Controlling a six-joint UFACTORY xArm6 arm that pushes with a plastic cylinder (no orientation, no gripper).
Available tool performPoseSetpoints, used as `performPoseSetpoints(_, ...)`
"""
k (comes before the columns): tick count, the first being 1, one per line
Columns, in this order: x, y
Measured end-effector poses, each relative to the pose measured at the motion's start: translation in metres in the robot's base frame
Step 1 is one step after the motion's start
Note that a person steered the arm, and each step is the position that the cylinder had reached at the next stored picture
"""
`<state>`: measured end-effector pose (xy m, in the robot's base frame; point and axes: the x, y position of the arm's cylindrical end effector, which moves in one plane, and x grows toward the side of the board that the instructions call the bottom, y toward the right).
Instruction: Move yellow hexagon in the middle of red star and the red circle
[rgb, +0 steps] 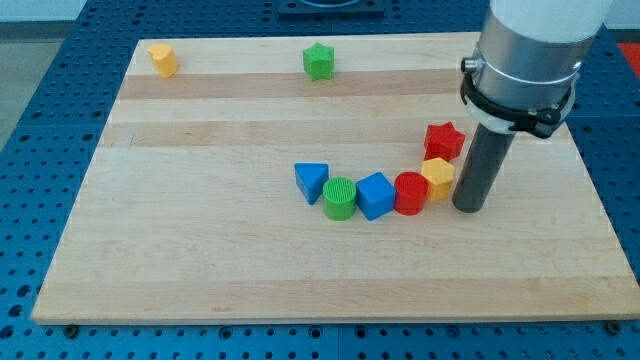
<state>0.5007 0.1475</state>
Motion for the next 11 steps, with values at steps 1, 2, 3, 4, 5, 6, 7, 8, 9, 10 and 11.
performPoseSetpoints(1,0.000,-0.002)
performPoseSetpoints(2,0.000,-0.010)
performPoseSetpoints(3,-0.003,-0.016)
performPoseSetpoints(4,-0.005,-0.019)
performPoseSetpoints(5,-0.005,-0.019)
performPoseSetpoints(6,-0.006,-0.019)
performPoseSetpoints(7,-0.006,-0.019)
performPoseSetpoints(8,-0.009,-0.019)
performPoseSetpoints(9,-0.014,-0.019)
performPoseSetpoints(10,-0.019,-0.019)
performPoseSetpoints(11,-0.020,-0.019)
